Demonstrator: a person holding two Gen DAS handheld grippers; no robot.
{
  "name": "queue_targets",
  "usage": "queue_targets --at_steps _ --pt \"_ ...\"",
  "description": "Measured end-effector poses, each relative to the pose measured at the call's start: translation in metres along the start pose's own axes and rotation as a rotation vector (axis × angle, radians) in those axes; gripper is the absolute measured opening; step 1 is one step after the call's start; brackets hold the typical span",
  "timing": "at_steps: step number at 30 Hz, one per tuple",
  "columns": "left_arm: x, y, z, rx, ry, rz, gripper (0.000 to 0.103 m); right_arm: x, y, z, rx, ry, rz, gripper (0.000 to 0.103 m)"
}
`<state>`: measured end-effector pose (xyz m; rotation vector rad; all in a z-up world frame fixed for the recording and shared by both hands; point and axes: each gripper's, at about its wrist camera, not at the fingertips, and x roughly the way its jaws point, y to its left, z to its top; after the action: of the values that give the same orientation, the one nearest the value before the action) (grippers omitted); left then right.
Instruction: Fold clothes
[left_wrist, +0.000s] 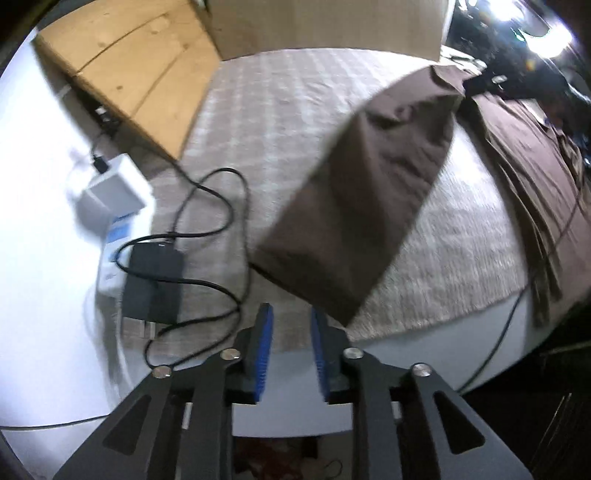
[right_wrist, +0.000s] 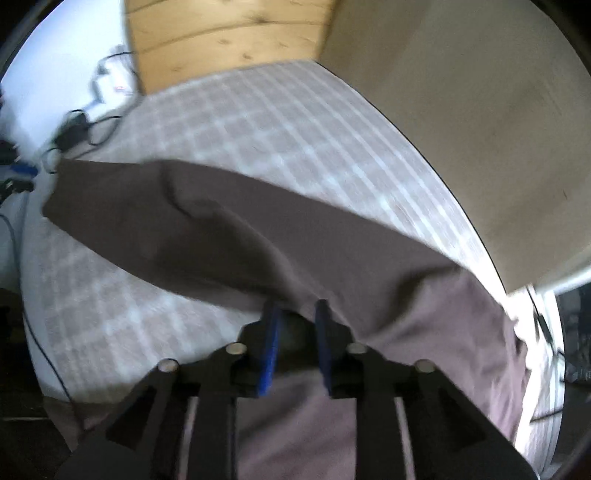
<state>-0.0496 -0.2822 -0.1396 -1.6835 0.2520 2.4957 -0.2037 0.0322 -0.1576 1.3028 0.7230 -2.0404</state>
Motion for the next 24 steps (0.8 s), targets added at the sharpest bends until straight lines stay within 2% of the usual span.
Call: queue_targets --at_steps 2,6,9,12,14,16,17,18,19,20,24 --pt "0.002 0.004 -0.004 -0.030 0.014 -0.011 0.025 0.005 0.018 0.008 -0.048 -0.015 0.042 0.022" --pt "0.023 0.003 0.016 -0.072 0.006 -0.007 0.028 0.030 0.046 0.027 -0.062 -0.034 0.112 0.021" --pt "0.033 -0.006 0.030 -0.032 -0.019 -0.003 0.029 0.050 0.052 0.025 -0.039 0.011 0.138 0.021" --pt "0.055 -0.017 0.034 0.027 0.035 -0.017 0.029 0.059 0.058 0.010 -0.062 0.075 0.136 0.019" --pt "0.061 -0.024 0.030 0.073 0.068 0.004 0.029 0.052 0.057 0.000 -0.075 0.098 0.161 0.019" --pt "0.057 -0.022 0.035 0.081 0.054 0.008 0.029 0.042 0.047 -0.003 -0.056 0.112 0.206 0.019" --pt "0.055 -0.021 0.037 0.082 0.045 0.009 0.032 0.034 0.040 -0.003 -0.038 0.108 0.231 0.019" --pt "0.054 -0.019 0.041 0.084 0.037 0.010 0.037 0.028 0.030 -0.001 -0.005 0.083 0.231 0.019" --pt "0.057 -0.018 0.047 0.096 0.040 0.014 0.047 0.022 0.018 0.002 0.031 0.059 0.230 0.019" --pt "0.060 -0.018 0.051 0.113 0.049 0.020 0.049 0.017 0.001 0.007 0.083 0.033 0.206 0.019" --pt "0.078 -0.029 0.062 0.206 0.086 0.025 0.046 0.012 -0.054 0.019 0.240 -0.003 0.143 0.019"
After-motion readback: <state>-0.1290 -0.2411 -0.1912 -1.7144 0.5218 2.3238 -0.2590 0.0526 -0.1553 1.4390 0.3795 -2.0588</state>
